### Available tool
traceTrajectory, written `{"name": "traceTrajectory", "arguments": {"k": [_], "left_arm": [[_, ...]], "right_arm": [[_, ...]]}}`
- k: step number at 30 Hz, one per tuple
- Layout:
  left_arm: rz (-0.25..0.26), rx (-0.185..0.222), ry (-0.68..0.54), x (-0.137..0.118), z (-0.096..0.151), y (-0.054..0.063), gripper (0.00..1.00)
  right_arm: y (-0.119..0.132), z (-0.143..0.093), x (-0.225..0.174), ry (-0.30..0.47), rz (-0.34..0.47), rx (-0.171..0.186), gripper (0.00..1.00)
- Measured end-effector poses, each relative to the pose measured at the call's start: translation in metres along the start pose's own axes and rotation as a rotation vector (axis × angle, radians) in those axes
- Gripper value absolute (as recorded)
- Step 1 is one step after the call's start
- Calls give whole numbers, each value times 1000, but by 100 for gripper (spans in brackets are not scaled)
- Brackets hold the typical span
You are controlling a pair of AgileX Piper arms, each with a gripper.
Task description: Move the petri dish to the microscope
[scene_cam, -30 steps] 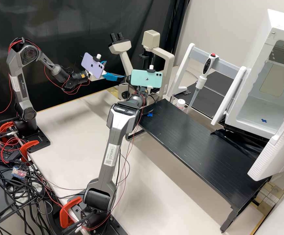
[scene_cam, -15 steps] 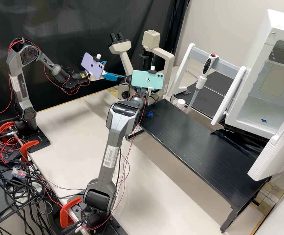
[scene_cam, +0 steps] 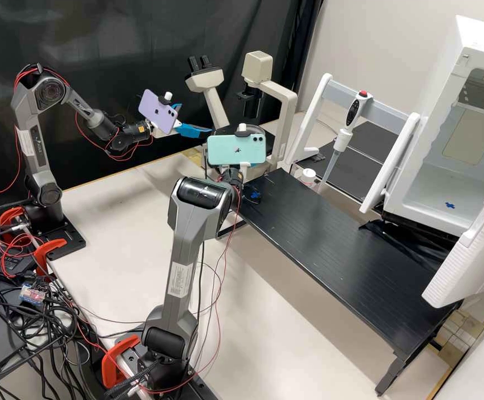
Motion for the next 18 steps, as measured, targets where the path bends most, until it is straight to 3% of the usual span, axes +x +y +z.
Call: {"name": "traceTrajectory", "arguments": {"k": [5,11,14,18], "left_arm": [[0,0,0,0,0,0,100],[0,0,0,0,0,0,100],[0,0,0,0,0,0,100],[0,0,0,0,0,0,100]], "right_arm": [[6,12,-35,26,107,-3,100],[11,39,-79,-9,238,9,100],[12,50,-99,-48,287,15,100],[11,67,-133,-165,343,37,100]]}}
